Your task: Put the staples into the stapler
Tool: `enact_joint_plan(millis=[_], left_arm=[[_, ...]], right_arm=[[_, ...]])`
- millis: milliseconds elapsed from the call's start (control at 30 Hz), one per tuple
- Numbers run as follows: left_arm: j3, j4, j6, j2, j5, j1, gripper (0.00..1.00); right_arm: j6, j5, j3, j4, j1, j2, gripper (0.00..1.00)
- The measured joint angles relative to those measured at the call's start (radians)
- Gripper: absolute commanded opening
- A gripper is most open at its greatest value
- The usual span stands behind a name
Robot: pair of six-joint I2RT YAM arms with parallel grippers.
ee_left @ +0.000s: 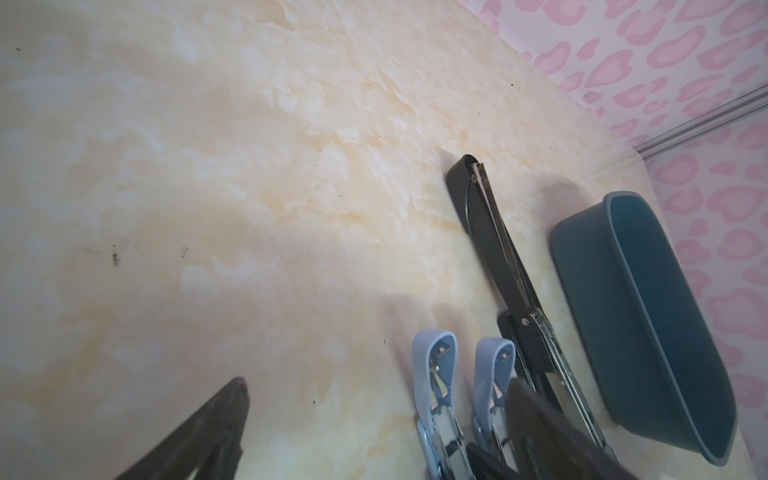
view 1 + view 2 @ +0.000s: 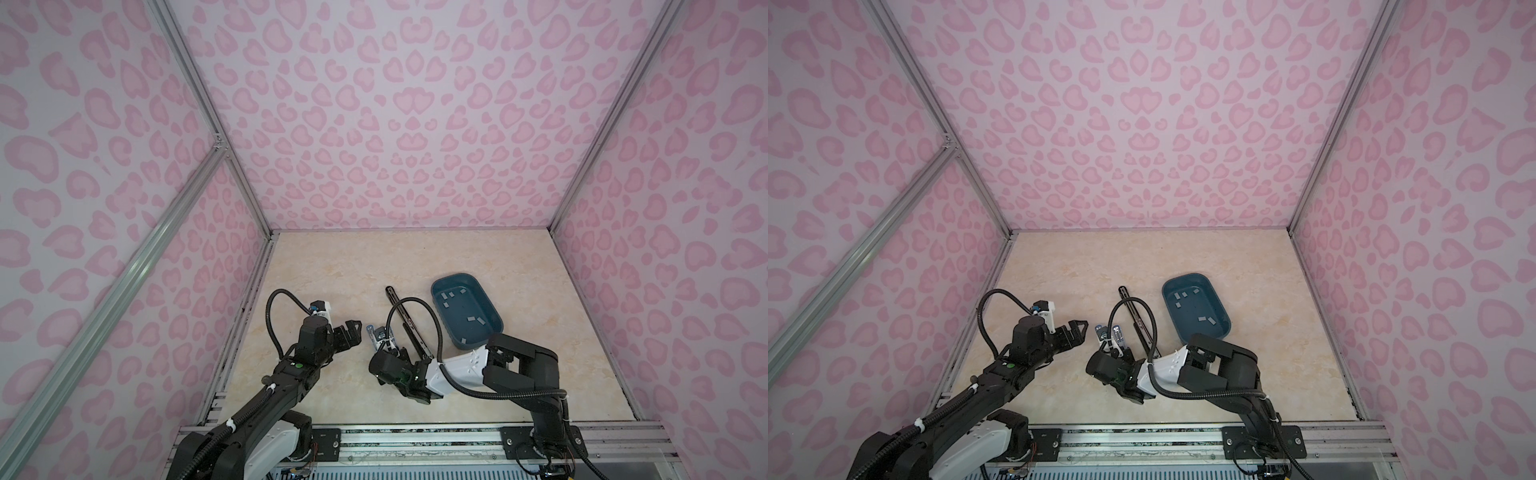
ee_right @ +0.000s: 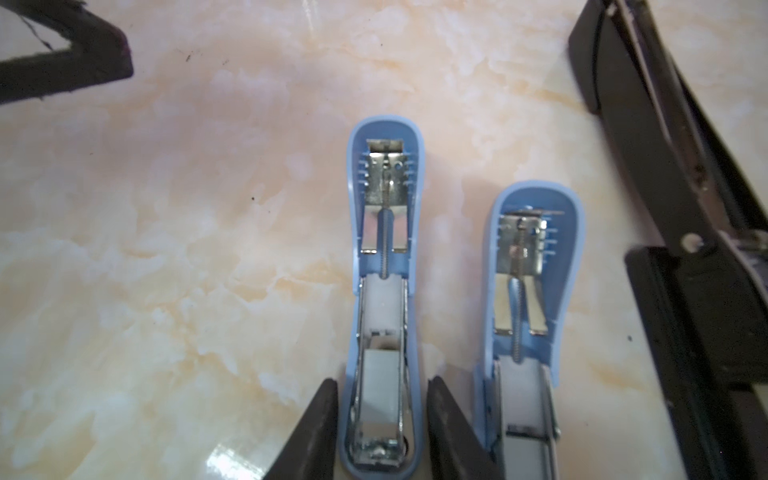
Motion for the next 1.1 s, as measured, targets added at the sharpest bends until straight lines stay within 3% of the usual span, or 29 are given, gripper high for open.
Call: enact_joint_plan(millis=[533, 1100], left_arm=[[-0.011, 0.014, -0.001, 0.007, 0.012, 0.000, 0.97], [-0.012, 0.087, -0.007, 0.079, 0.068, 0.001, 0.97]], right_arm=[[0.002, 0.038, -0.024, 0.067, 0.038, 0.013, 0.35], [-0.004, 0.054, -0.095, 0.202, 0.043, 0.013, 0.24]])
